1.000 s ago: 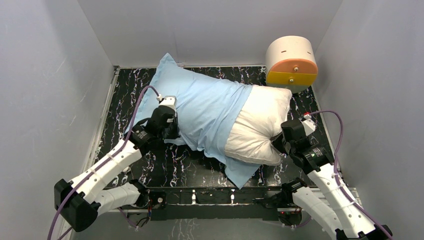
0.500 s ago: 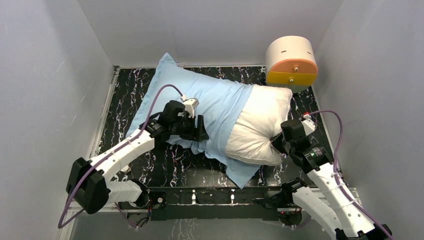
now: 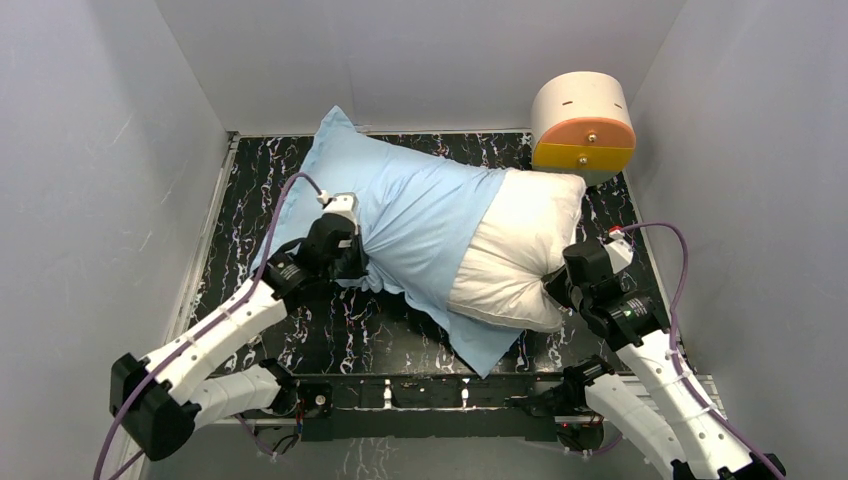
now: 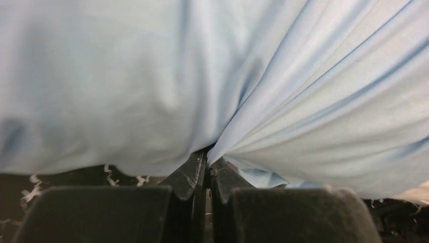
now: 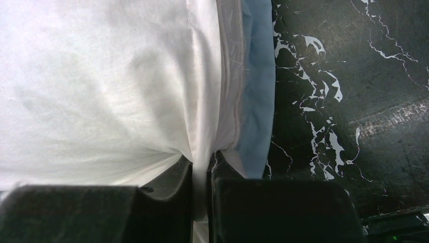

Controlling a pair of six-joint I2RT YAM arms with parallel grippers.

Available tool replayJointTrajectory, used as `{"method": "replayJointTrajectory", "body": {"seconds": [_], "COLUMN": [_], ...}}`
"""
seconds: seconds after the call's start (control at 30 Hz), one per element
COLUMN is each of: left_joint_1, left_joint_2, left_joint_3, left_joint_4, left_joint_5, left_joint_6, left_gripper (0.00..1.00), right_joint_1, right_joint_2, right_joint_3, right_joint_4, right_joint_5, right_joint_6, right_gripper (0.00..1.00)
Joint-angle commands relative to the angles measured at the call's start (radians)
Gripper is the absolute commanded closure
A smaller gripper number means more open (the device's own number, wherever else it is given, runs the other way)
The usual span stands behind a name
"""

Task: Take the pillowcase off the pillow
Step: Remove the pillow from the pillowcase.

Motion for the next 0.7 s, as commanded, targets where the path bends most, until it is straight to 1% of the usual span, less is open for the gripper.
{"method": "replayJointTrajectory", "body": {"seconds": [0.0,0.1,0.17,0.27,0.3,0.37,0.47,0.5,0.57,0.67], "left_joint_1": [0.032,0.060,0.089,0.125,0.130,0.131,0.131,0.131,0.131,0.131], "left_joint_2": [-0.124,-0.157,-0.164,-0.168,-0.168,-0.169,-0.182,-0.186,-0.187,-0.175], "left_joint_3": [-0.031,-0.020,-0.007,0.011,0.020,0.044,0.084,0.097,0.131,0.198], "left_joint_4": [-0.176,-0.243,-0.270,-0.274,-0.267,-0.253,-0.225,-0.219,-0.214,-0.221], "left_joint_5": [-0.431,-0.528,-0.559,-0.544,-0.516,-0.419,-0.238,-0.187,-0.083,0.122], "left_joint_6": [0.010,-0.003,-0.007,0.021,0.040,0.065,0.086,0.086,0.092,0.094], "left_gripper": [1.00,1.00,1.00,1.00,0.98,0.59,0.28,0.23,0.15,0.10], "right_joint_1": [-0.007,-0.007,-0.006,-0.007,-0.007,-0.006,-0.007,-0.005,-0.007,-0.007], "right_joint_2": [-0.007,0.007,0.011,0.005,0.001,-0.007,-0.014,-0.014,-0.014,-0.009], "right_joint_3": [0.037,0.046,0.051,0.049,0.047,0.042,0.025,0.019,0.010,0.001], "right_joint_4": [-0.034,-0.046,-0.050,-0.045,-0.040,-0.030,-0.014,-0.007,0.005,0.020], "right_joint_5": [0.205,0.227,0.232,0.219,0.209,0.185,0.143,0.128,0.094,0.067], "right_joint_6": [-0.039,-0.046,-0.047,-0.047,-0.047,-0.042,-0.027,-0.024,-0.018,-0.012], "right_gripper": [0.91,0.91,0.91,0.91,0.91,0.91,0.91,0.91,0.91,0.91]}}
